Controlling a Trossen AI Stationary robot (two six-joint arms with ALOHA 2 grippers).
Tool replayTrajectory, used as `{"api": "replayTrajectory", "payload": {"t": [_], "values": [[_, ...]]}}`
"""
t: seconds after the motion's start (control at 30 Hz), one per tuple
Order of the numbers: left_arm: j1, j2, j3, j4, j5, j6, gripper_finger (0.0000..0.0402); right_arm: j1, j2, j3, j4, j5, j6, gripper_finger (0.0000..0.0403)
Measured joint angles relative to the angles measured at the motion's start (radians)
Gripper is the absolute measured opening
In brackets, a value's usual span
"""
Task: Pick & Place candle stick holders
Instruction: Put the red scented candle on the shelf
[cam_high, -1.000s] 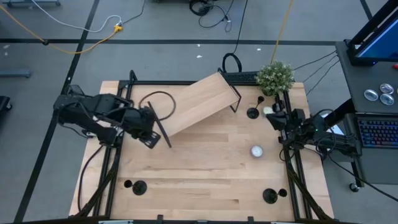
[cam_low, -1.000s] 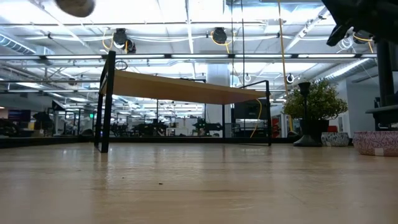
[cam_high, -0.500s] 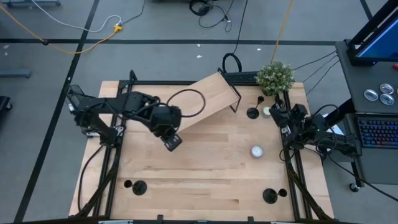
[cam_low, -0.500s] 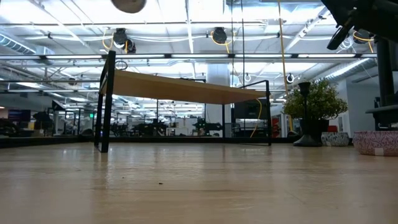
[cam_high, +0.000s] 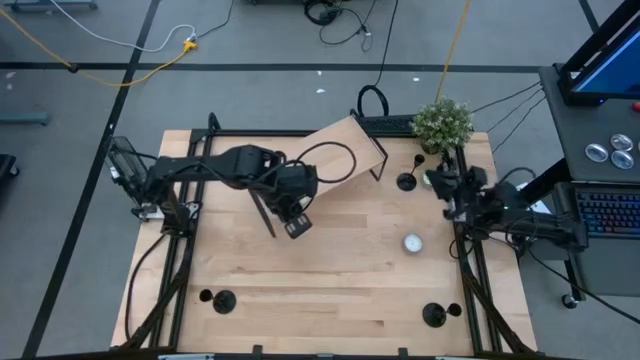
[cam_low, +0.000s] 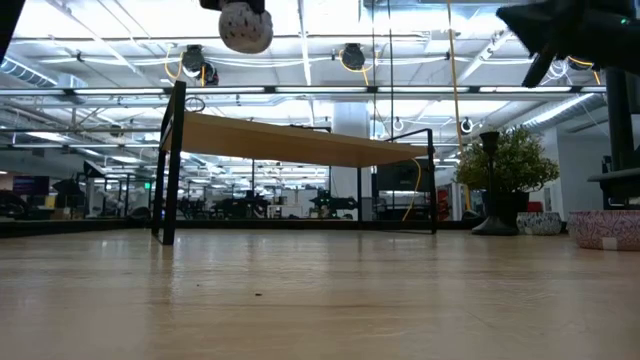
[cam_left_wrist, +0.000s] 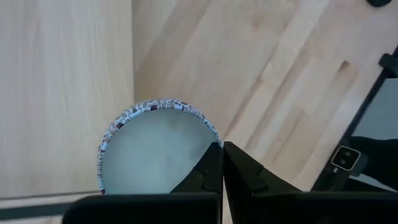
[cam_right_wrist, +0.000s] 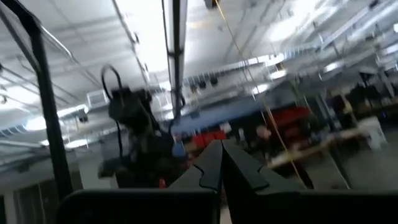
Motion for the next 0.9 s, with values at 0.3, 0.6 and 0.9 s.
{"api": "replayTrajectory", "payload": {"t": [0.3,0.6,0.9], "values": [[0.036,0.002,0.000,0.038,0.017,0.047,0.0000,0.000,0.371,0.105,0.047,-0.173,0.053,0.0004],[0.037,0.001,0.000,0.037,0.009,0.078,0.0000,0.017,0.747,0.450,-0.098,-0.318,-0.094,0.0015],[-0.001,0.001,0.000,0.036,-0.025,0.117,0.0000,0.080,1.009,0.677,-0.223,-0.320,-0.266,0.0132]]}}
